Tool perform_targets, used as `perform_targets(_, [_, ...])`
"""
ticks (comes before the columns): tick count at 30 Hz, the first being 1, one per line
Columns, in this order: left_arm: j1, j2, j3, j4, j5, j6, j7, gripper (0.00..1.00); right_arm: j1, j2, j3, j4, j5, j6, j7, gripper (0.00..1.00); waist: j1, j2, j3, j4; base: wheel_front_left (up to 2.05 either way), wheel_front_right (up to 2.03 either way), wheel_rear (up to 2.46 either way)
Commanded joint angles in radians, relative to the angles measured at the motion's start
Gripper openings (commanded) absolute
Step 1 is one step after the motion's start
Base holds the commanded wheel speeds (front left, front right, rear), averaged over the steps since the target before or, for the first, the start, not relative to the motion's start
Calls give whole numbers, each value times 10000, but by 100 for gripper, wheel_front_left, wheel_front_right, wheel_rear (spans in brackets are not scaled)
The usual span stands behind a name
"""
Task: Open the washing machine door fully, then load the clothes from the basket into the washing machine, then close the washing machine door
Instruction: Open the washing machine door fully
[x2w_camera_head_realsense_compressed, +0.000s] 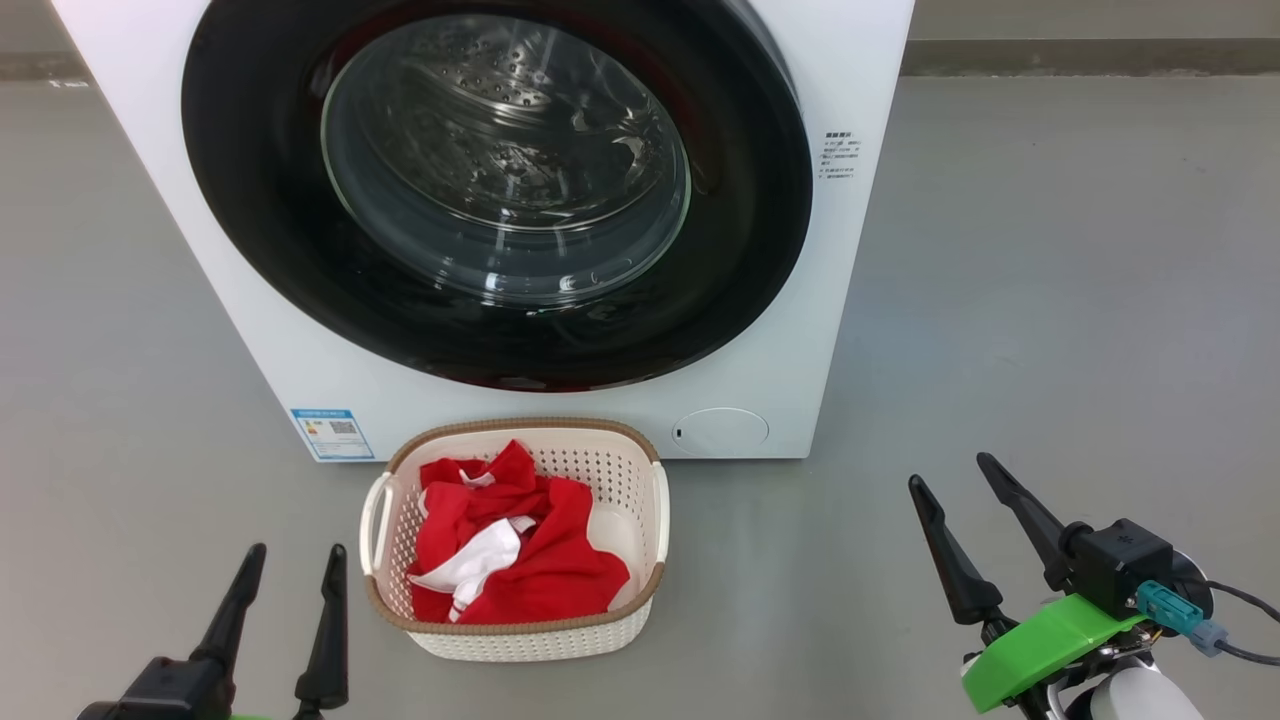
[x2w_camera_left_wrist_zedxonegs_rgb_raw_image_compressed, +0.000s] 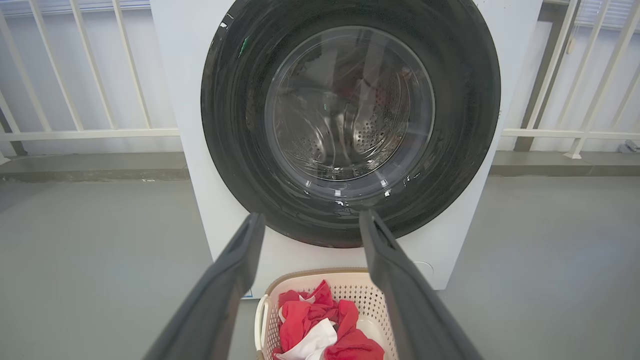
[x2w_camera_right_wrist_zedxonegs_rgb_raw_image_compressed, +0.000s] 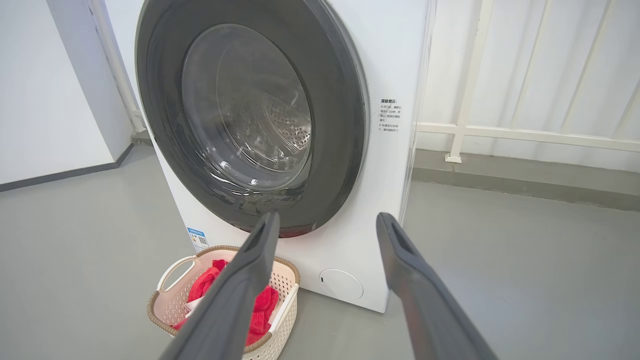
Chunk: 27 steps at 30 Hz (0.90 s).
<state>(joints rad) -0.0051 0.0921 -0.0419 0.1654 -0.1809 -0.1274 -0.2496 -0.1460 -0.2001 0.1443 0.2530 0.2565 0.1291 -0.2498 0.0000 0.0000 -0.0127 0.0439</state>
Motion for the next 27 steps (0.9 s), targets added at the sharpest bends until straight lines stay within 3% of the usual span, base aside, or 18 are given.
perform_targets(1, [-363,189,311,-177,-121,-28,-122,100,-373,-129,179,-216,28,16,-120,100,0,0,-9,1,0,0,0])
perform_targets(27, [-331,244,257,-229,-53,-31,-122,100,-892,-346,294,-70,349,16,-120,100,0,0,294,170,0,0,0])
